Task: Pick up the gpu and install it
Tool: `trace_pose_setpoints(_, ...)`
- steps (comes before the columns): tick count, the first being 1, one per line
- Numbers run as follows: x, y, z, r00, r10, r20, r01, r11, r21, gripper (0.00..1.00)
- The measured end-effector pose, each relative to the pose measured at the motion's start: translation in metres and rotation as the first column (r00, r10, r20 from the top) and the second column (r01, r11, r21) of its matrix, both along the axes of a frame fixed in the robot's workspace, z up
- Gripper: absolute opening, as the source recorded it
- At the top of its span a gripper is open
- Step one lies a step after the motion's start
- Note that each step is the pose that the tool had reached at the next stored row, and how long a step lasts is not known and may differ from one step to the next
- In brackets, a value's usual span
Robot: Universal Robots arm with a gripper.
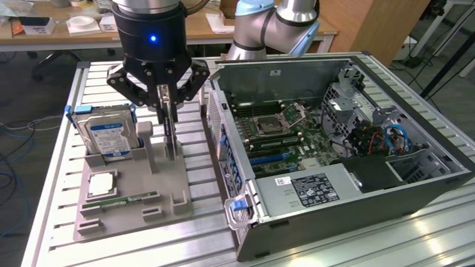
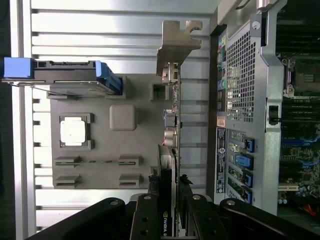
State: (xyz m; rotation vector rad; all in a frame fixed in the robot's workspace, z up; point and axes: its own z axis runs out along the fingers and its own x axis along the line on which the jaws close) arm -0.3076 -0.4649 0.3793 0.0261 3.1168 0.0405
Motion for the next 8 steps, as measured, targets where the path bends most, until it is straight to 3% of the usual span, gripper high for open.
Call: trace_pose_setpoints(8,0.003,0.0,0.0001,1.0,0.0,0.0001,0.0,1.0,0.0,0.26)
